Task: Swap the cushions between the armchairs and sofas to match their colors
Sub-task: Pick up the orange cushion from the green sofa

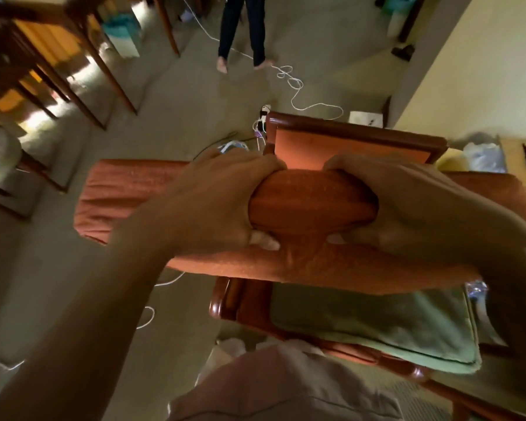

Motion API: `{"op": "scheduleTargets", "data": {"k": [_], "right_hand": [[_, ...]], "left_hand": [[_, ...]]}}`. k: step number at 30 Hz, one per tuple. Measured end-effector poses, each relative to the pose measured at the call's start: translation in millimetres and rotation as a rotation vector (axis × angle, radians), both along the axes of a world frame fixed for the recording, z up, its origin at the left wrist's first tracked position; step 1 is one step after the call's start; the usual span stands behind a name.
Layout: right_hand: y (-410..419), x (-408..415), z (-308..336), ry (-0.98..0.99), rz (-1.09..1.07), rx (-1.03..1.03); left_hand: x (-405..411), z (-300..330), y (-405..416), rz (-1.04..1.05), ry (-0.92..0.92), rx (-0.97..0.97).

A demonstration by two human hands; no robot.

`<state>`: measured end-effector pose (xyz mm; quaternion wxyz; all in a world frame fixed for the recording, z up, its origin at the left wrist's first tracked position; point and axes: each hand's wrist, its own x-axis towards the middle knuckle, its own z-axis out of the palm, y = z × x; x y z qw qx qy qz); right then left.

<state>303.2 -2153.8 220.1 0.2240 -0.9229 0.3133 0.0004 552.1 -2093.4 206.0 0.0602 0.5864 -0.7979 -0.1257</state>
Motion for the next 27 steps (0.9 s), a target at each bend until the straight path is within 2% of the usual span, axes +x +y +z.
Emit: {"op": "scheduleTargets", "data": {"k": [2,6,15,19,27], "right_hand": [[-41.9,9.5,-3.9,-0.050,-0.094,-0.058],[-97.4,11.5,-12.7,-0.076,-0.121,-0.069],[-233.9,-35.3,-34.2,-0.133,-0.221,-0.195],[-289.2,-66.0,-101.7,-0.095,-0.263,-0.153],[-359.8,-98.2,-282.1,0.002,-0.425,0.155]], "left_hand": [[8.6,-1.6,-33.9,-0.016,0.024,0.005],[10.6,-5.1,-106.3,-0.066,0.042,-0.034],[-33.7,-32.6,-265.6,-0.109,0.047,-0.128],[-68.5,-99.9,-328.3,-0.097,-0.013,-0.047],[-108.4,-262.1,-418.5,-0.111,-0.099,0.254]]}}
